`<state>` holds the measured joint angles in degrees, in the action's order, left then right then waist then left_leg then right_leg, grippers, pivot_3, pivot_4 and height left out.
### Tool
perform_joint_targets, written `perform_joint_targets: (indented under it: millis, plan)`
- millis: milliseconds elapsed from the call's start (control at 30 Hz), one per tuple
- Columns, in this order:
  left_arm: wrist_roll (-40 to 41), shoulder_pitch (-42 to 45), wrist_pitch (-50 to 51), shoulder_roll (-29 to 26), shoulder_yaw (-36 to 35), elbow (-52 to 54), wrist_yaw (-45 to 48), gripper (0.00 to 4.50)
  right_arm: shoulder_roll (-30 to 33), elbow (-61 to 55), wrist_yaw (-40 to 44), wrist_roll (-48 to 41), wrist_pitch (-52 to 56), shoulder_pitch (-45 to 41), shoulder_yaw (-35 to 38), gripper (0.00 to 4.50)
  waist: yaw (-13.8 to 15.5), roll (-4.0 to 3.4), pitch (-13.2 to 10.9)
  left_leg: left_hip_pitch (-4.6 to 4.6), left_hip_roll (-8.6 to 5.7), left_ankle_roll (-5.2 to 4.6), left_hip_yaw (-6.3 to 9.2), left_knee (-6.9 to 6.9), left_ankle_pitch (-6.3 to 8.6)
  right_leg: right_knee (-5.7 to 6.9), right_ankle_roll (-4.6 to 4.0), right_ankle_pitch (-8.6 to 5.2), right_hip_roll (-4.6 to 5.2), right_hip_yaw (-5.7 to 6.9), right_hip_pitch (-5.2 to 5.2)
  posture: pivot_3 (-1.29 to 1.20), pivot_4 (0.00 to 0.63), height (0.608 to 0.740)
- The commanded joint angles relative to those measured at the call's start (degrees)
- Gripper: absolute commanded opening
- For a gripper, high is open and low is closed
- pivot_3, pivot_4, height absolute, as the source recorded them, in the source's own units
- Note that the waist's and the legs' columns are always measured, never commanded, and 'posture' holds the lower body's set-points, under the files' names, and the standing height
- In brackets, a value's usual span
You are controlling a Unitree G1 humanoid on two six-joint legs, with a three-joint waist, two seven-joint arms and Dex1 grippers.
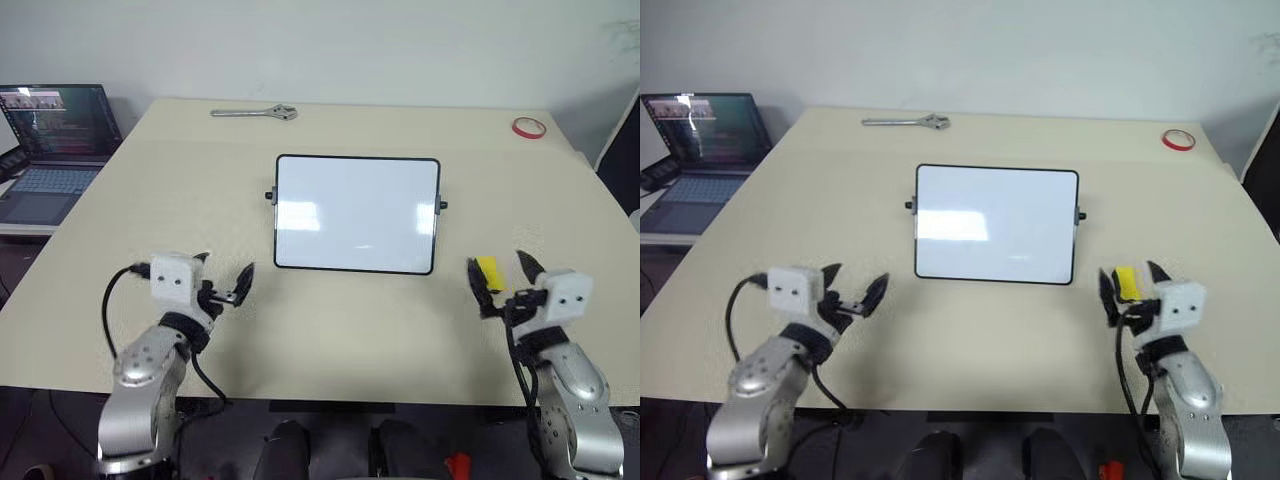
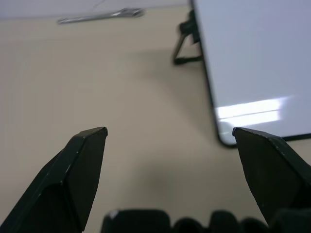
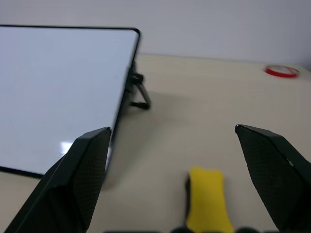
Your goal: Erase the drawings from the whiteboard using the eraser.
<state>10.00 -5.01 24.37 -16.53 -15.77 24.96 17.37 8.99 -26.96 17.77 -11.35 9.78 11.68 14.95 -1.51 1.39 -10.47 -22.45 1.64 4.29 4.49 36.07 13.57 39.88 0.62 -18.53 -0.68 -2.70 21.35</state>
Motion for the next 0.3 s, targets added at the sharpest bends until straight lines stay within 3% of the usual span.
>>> perform_joint_targets:
  millis: [33,167,300]
  plan:
    - [-2.9,-1.9,-4.3,0.1,0.6,2.3,-2.4,4.50,-0.3,-3.3,0.6,-1.7,-2.5,5.9,0.6,4.47,0.0,-0.04,0.0,0.01,0.01,0.00,0.03,-0.02,0.00,0.04,-0.07,-0.04,-0.02,0.04,0.00,0.00,0.150,0.740]
    - [-4.2,-5.8,-5.1,2.1,1.6,2.8,-5.1,4.50,1.0,-6.1,1.5,-2.1,-3.3,12.0,0.7,4.47,-0.1,-0.12,0.1,0.05,0.02,0.01,-0.01,-0.03,0.01,0.04,-0.05,-0.07,0.00,-0.01,-0.03,0.00,0.150,0.740]
    - [-5.5,-6.5,-6.2,3.2,2.8,1.9,-6.7,4.50,2.6,-5.9,0.7,-2.3,-2.0,10.4,0.5,4.47,-0.4,-0.06,0.1,0.08,0.01,0.01,-0.08,0.01,0.01,0.02,0.17,-0.19,-0.03,-0.07,-0.03,0.00,0.150,0.740]
